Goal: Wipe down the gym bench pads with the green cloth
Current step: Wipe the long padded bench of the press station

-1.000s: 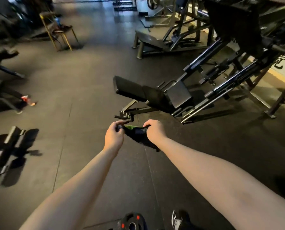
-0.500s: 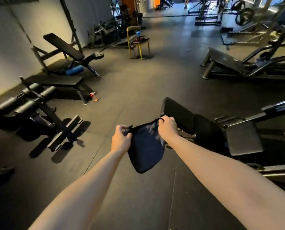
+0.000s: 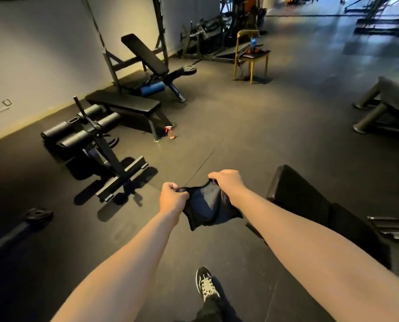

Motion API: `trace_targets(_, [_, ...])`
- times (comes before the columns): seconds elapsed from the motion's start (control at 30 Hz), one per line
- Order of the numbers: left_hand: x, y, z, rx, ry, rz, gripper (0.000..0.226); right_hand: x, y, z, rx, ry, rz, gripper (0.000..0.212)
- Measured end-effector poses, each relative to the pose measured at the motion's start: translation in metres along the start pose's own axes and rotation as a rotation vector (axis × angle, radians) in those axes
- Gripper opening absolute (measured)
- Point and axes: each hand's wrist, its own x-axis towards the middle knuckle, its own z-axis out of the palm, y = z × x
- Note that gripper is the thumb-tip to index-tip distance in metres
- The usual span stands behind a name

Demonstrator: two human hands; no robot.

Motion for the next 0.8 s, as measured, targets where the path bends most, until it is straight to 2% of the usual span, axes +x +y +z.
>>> trace_targets(0.1, [0.074, 0.030, 0.007, -0.063, -0.002, -0.071, 0.033, 0.080, -0.034, 0.034, 0.020, -0.059, 0.007, 0.017])
trace_targets(0.23, [0.171, 0.087, 0.014, -0.183, -0.056, -0.098, 0.029, 0.179, -0.095, 0.067, 0.035, -0.001, -0.010, 0.025])
trace_targets(0.3, [0.212, 0.108, 0.017, -0.128, 0.004, -0.022, 0.024, 0.221, -0.123, 0.079, 0.014, 0.021, -0.036, 0.028])
trace_targets(0.4, [0.265, 0.133, 0.023, 0.083, 0.115, 0.147, 0.020, 0.273, -0.155, 0.087, 0.053, -0.005, -0.021, 0.025])
trace_targets(0.5, [0.315, 0.155, 0.036, 0.173, 0.109, 0.238, 0.021, 0.327, -0.182, 0.092, 0.097, -0.102, -0.020, 0.020])
trace_targets(0.7, [0.451, 0.189, 0.090, 0.064, -0.018, 0.170, 0.022, 0.466, -0.223, 0.111, 0.072, -0.226, -0.125, 0.016])
trace_targets(0.8, [0.518, 0.217, 0.123, -0.055, -0.018, 0.106, 0.038, 0.546, -0.248, 0.117, -0.017, -0.271, -0.209, 0.019])
